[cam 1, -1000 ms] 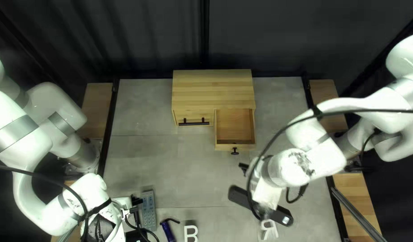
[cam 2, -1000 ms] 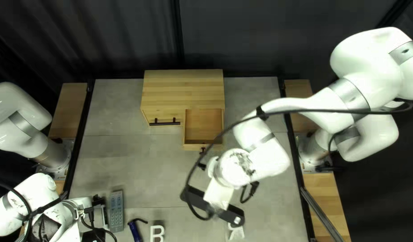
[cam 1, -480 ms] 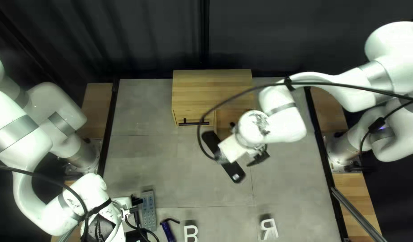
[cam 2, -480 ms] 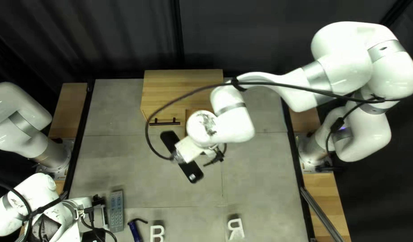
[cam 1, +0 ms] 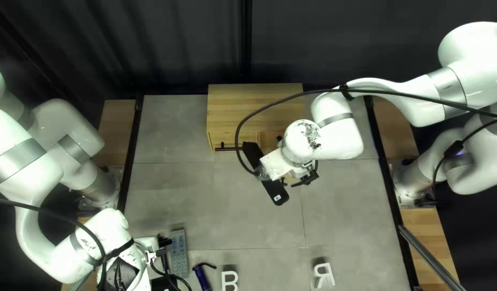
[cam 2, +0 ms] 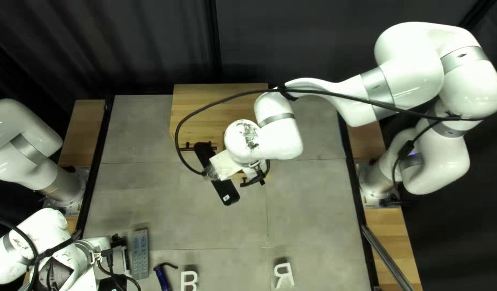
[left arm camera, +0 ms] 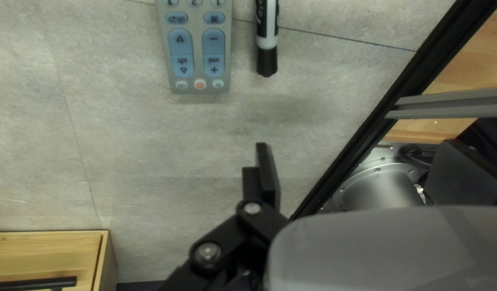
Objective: Open drawers and place objects into drawer and close
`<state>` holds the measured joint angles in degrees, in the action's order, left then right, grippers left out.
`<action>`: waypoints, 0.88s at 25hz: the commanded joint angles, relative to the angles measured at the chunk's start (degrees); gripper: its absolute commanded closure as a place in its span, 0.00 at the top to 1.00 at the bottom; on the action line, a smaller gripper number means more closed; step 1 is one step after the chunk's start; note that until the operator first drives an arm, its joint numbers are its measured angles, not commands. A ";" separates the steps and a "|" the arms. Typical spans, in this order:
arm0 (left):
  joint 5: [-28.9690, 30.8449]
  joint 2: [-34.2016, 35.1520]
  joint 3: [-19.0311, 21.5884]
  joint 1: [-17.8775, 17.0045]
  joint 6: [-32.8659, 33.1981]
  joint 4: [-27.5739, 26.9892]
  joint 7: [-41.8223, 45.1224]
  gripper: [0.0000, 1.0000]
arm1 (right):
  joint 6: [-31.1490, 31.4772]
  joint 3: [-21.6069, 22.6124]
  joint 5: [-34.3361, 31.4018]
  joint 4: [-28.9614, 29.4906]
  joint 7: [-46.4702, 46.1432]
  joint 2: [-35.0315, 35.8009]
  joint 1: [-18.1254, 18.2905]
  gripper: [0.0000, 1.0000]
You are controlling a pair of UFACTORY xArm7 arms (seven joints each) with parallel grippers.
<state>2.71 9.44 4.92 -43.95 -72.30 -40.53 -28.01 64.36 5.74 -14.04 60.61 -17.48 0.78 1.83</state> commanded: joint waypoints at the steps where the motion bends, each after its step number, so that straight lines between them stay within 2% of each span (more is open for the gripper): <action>1: 0.00 0.00 0.00 0.00 0.00 0.00 0.00 1.00 | -1.49 -1.07 -0.32 -1.38 -1.18 -0.43 1.10 0.04; 14: 0.00 0.00 0.00 0.00 0.00 0.00 0.00 1.00 | -2.58 -2.04 -1.51 -0.25 -1.81 1.35 2.05 0.06; 22: 0.00 0.00 0.00 0.00 0.00 0.00 0.00 1.00 | -2.28 -2.64 -2.37 3.20 -3.05 3.98 2.63 0.06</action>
<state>2.71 9.44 4.92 -43.95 -72.30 -40.53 -28.01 62.15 3.32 -16.16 62.73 -20.08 3.73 4.25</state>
